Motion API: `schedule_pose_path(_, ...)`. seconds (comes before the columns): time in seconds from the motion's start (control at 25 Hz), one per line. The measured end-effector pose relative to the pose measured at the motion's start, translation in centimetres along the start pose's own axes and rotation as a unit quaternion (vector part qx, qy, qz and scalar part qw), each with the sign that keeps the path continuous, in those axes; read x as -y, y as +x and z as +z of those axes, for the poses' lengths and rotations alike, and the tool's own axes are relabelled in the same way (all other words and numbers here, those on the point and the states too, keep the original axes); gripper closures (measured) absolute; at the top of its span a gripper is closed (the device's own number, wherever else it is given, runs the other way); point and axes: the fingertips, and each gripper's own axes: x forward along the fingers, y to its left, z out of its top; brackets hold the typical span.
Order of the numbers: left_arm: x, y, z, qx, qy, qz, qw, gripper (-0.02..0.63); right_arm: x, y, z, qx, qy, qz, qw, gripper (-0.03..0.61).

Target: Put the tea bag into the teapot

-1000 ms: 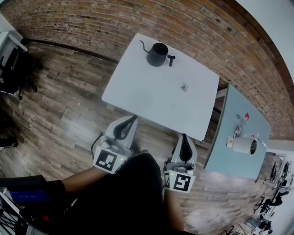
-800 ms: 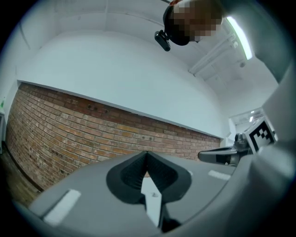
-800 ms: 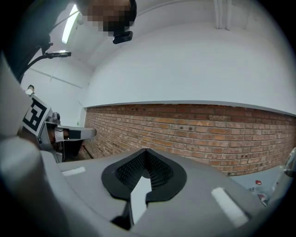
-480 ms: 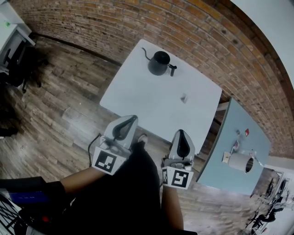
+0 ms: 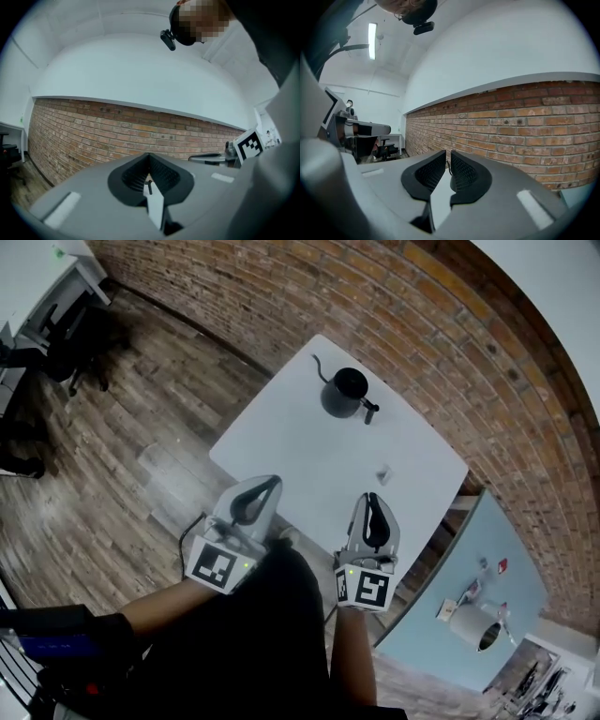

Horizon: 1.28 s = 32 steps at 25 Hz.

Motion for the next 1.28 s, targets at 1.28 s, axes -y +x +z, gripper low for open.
schedule_pose_path(1.28,-4.7,-1.4,1.2,0.049,-0.026,0.152,0.9868,0.615,5.0,20.6,-3.9,-0.027,-0.022,0.126,0.991,0.471)
